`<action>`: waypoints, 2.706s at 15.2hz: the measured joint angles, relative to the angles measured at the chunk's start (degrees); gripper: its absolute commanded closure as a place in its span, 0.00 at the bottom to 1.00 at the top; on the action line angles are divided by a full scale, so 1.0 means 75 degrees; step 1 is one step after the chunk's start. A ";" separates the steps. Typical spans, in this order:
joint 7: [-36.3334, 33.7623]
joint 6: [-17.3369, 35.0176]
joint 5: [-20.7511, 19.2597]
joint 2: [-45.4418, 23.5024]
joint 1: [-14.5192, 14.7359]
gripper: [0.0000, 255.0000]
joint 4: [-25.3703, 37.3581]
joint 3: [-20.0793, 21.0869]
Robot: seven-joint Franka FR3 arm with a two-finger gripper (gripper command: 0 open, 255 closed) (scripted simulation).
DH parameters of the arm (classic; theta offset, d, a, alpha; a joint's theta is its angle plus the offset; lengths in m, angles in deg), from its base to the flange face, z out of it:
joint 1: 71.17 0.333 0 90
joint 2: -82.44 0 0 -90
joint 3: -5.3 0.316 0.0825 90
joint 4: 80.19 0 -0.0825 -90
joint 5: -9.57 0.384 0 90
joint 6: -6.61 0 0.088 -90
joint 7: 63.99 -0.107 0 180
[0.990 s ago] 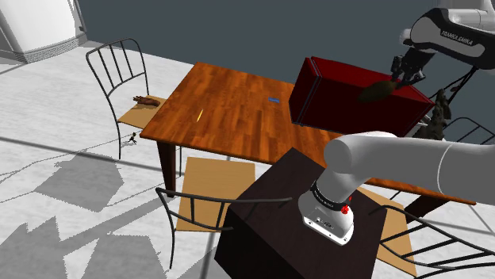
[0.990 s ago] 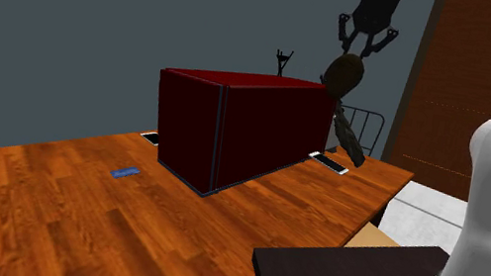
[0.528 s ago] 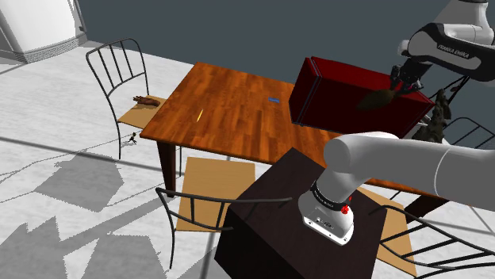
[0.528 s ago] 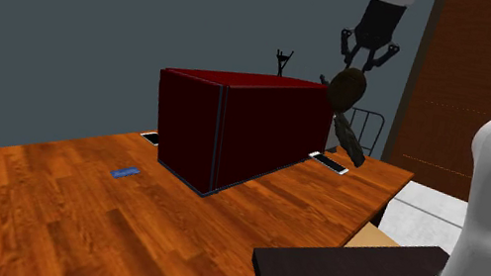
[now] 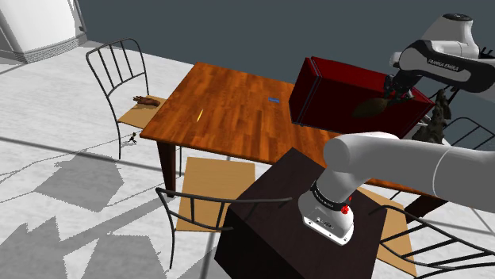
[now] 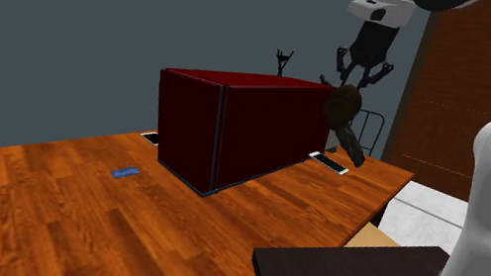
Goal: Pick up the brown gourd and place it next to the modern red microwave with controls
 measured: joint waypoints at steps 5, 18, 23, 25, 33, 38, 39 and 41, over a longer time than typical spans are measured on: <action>-0.0121 0.0447 -0.0315 -0.0046 -0.0075 1.00 -0.0388 -0.0327; -0.0547 0.1718 -0.1282 -0.0433 -0.0187 1.00 -0.1253 -0.1307; -0.0744 0.2280 -0.1734 -0.0724 -0.0167 1.00 -0.1496 -0.1787; -0.0840 0.2501 -0.1913 -0.0855 -0.0140 1.00 -0.1578 -0.1973; -0.1325 0.3496 -0.2724 -0.1561 0.0121 1.00 -0.1801 -0.2866; -0.1710 0.4170 -0.3301 -0.2094 0.0410 1.00 -0.1867 -0.3535; -0.1791 0.4314 -0.3418 -0.2221 0.0507 1.00 -0.1851 -0.3700; -0.2022 0.4646 -0.3697 -0.2518 0.0756 1.00 -0.1824 -0.4076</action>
